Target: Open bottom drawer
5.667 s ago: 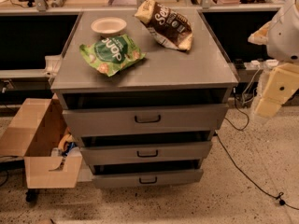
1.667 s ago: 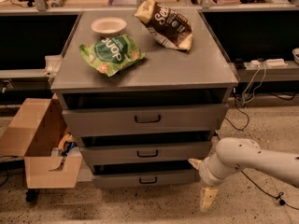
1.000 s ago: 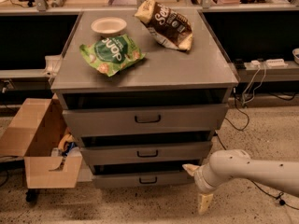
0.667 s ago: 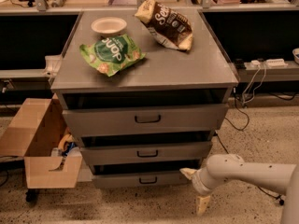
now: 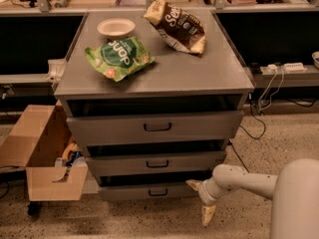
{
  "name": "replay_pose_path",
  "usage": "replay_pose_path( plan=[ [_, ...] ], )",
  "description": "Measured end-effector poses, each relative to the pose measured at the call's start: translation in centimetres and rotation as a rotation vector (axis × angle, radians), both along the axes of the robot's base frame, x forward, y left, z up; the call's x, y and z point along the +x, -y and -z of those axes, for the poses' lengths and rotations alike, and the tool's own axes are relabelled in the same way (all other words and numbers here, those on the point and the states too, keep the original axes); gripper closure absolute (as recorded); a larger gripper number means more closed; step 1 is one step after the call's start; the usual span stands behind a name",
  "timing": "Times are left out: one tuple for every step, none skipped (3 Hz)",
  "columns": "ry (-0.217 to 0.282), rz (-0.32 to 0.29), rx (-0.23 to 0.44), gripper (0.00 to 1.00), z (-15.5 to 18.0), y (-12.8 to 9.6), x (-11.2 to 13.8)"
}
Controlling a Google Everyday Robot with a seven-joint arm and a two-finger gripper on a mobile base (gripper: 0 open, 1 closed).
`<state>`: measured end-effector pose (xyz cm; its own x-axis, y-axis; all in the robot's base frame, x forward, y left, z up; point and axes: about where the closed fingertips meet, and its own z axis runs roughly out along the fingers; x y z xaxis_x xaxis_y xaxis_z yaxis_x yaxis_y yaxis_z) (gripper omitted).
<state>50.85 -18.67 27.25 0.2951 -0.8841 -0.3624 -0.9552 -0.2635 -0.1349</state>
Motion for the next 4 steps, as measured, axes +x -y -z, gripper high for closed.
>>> replay_pose_path(
  plan=[
    [0.004,0.044,0.0,0.0,4.9,-0.8,6.2],
    [0.002,0.04,0.006,0.0,6.0,-0.6,6.5],
    [-0.052,0.017,0.058,0.03,10.2,-1.3,5.9],
    [-0.056,0.018,0.07,0.26,11.5,-1.0,6.8]
  ],
)
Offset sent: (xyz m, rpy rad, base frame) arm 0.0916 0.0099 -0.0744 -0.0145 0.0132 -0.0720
